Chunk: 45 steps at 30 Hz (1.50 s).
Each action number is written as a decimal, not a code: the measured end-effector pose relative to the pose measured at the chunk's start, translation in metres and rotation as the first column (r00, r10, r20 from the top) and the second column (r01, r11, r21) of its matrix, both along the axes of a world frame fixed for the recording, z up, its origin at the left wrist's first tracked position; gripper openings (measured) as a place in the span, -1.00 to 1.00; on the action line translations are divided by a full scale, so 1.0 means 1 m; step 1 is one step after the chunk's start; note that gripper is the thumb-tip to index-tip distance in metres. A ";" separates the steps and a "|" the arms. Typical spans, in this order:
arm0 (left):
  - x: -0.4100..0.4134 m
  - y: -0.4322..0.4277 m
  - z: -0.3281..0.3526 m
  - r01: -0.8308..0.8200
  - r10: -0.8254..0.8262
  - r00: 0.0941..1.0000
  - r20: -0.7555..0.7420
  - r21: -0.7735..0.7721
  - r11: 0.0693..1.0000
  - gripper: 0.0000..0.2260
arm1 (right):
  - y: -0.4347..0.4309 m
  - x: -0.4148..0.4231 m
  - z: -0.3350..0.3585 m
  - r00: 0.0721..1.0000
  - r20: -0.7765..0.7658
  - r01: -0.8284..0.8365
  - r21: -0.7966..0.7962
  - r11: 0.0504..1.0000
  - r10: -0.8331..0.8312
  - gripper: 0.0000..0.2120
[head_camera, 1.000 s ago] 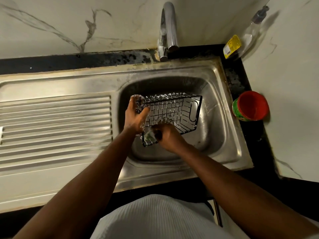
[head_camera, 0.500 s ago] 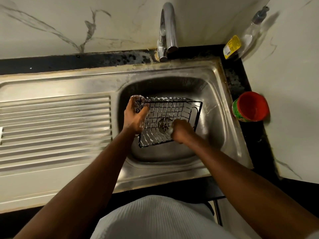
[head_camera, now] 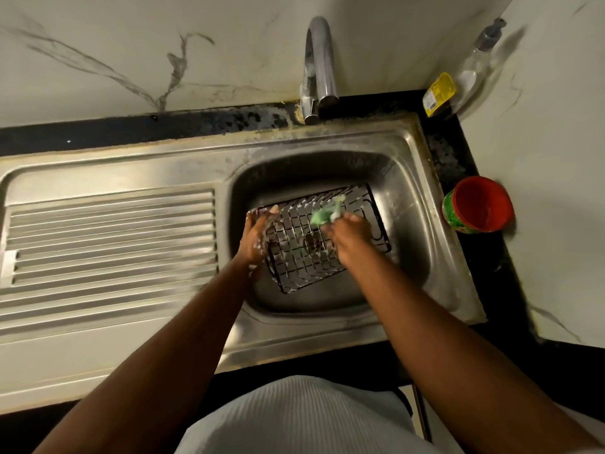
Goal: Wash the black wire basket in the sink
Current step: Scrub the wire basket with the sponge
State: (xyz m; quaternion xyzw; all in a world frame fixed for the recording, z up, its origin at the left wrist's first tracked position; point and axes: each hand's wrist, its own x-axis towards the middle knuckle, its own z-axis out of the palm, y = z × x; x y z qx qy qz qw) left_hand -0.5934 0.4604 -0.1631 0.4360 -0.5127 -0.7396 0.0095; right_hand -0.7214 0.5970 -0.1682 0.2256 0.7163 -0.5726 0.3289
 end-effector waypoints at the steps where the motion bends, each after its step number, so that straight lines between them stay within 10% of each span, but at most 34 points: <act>1: 0.003 0.000 0.000 -0.035 0.036 0.999 -0.012 0.061 0.998 -0.60 | 0.000 -0.011 0.000 0.996 -0.032 0.088 0.088 0.992 -0.085 -0.83; 5: 0.007 0.005 0.001 -0.065 0.082 0.995 -0.065 0.234 0.970 -0.81 | -0.004 -0.042 -0.010 0.954 -0.148 0.291 0.241 0.926 -0.261 -0.82; 9: -0.001 0.012 0.017 0.072 -0.057 0.996 -0.074 0.224 0.972 -0.48 | -0.024 -0.047 -0.002 0.894 -0.393 0.320 0.229 0.919 -0.214 -0.70; 14: -0.002 0.010 0.016 0.057 -0.054 0.998 -0.020 0.245 0.968 -0.66 | -0.033 -0.032 0.017 0.856 -0.463 -0.051 0.368 0.928 0.230 -0.73; 22: -0.020 0.015 0.026 0.054 -0.058 0.998 0.027 0.124 0.991 -0.51 | -0.056 0.021 0.029 0.510 -0.441 -0.659 0.352 0.665 0.738 -0.90; 24: -0.017 0.012 0.024 0.047 -0.047 0.999 -0.002 0.151 0.987 -0.56 | -0.049 0.006 0.023 0.625 -0.409 -0.577 0.332 0.746 0.665 -0.84; 27: -0.016 0.008 0.027 -0.009 0.007 1.000 0.010 0.201 0.979 -0.42 | -0.018 -0.033 0.009 0.959 -0.257 -0.058 0.243 0.968 0.121 -0.77; 30: -0.012 0.009 0.022 -0.024 0.023 1.000 0.006 0.230 0.973 -0.36 | 0.004 -0.063 0.002 0.981 -0.089 0.181 0.107 0.978 -0.172 -0.80; 35: -0.009 0.018 0.017 -0.005 0.009 1.000 -0.018 0.232 0.973 -0.35 | -0.023 -0.048 0.003 0.928 -0.373 0.127 0.303 0.944 -0.005 -0.78; 40: -0.014 0.011 0.024 0.045 -0.038 0.995 -0.096 0.075 0.996 -0.46 | -0.041 0.022 0.034 0.565 -0.481 -0.561 0.372 0.740 0.670 -0.79; 45: -0.010 0.009 0.015 0.082 -0.087 0.987 -0.135 -0.042 0.996 -0.59 | -0.042 0.029 0.047 0.246 -0.449 -0.773 0.444 0.454 0.859 -0.81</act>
